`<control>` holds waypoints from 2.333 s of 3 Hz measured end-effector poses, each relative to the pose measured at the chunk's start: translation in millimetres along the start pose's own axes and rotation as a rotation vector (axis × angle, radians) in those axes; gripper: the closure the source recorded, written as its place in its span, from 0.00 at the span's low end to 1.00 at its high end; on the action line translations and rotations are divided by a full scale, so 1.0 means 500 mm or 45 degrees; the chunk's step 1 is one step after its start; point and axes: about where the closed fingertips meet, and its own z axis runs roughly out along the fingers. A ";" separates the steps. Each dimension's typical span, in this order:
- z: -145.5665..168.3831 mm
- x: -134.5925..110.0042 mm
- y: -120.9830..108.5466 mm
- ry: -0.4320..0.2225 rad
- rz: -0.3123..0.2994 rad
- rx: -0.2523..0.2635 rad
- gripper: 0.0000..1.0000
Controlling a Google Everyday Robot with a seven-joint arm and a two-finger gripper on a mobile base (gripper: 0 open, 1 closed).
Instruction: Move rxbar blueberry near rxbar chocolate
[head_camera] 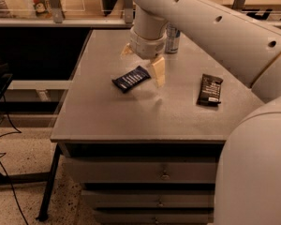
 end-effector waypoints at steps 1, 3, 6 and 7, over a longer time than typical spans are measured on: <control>0.000 0.003 0.003 -0.017 0.008 -0.006 0.10; 0.017 0.005 -0.001 -0.029 0.013 -0.030 0.09; 0.063 0.016 -0.009 -0.037 0.010 -0.115 0.07; 0.072 0.013 -0.012 -0.036 -0.008 -0.147 0.25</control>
Offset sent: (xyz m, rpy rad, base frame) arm 0.0007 -0.0051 -0.0049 0.0015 0.0400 -0.0101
